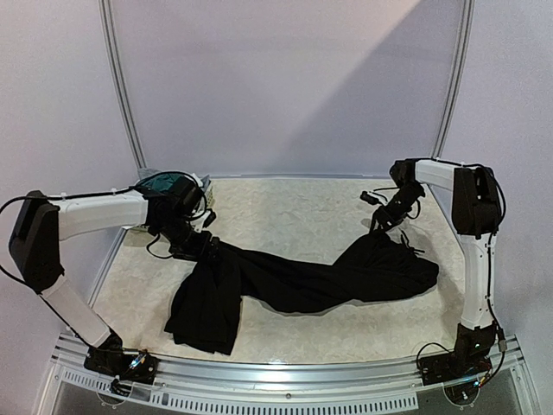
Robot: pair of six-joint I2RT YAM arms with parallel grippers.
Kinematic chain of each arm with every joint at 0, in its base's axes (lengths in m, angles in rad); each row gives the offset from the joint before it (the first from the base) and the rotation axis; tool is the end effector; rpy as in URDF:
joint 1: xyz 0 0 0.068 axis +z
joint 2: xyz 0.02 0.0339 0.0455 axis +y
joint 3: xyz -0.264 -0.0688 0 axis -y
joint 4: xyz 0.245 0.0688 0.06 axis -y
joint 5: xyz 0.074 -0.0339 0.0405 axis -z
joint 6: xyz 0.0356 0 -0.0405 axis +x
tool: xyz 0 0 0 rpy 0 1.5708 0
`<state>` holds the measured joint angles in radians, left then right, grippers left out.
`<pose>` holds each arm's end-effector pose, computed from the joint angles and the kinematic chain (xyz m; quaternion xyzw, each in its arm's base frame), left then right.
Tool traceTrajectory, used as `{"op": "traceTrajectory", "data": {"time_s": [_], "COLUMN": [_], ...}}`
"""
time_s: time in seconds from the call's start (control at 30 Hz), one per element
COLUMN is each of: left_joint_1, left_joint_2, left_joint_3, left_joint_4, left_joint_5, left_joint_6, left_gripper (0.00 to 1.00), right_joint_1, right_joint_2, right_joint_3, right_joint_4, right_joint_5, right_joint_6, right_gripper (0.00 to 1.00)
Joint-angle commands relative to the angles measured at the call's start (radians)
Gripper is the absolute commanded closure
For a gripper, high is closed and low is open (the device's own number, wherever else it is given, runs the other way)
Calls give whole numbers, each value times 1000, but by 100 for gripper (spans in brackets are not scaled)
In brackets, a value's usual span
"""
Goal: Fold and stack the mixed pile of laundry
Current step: Pick up the crumpled trousers from the center of the board.
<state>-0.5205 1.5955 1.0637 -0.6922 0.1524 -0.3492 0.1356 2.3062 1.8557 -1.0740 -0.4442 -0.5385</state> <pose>0.2621 -0.1565 0.2022 0.0971 0.9774 -0.1405 0.1244 0.4425 0.0758 0.1506 -0.3273 0.9186 0.2112 0.0662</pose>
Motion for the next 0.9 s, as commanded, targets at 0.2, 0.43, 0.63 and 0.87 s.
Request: {"op": "traceTrajectory", "data": {"time_s": [0.2,0.43,0.63,0.87], "left_joint_1": [4,-2,-12,-35], "left_joint_2": [45,27,22,-30], "left_joint_3": [-9,-21,-15,106], "left_joint_4": [27,21,33,-90], "left_joint_5": [57,70,87,180], "left_joint_6": [23,35,43,168], "left_gripper": [42,68,100,100], "right_joint_1": [-12,-17,-20,-91], "right_joint_2": [20,13,45,-41], "right_joint_3": [17,39,57,151], "right_joint_4": [8,19,-29,-10], "right_joint_5": [32,98,74,49], "right_joint_6": [38,26,0,67], "right_gripper": [43,39,83,100]}}
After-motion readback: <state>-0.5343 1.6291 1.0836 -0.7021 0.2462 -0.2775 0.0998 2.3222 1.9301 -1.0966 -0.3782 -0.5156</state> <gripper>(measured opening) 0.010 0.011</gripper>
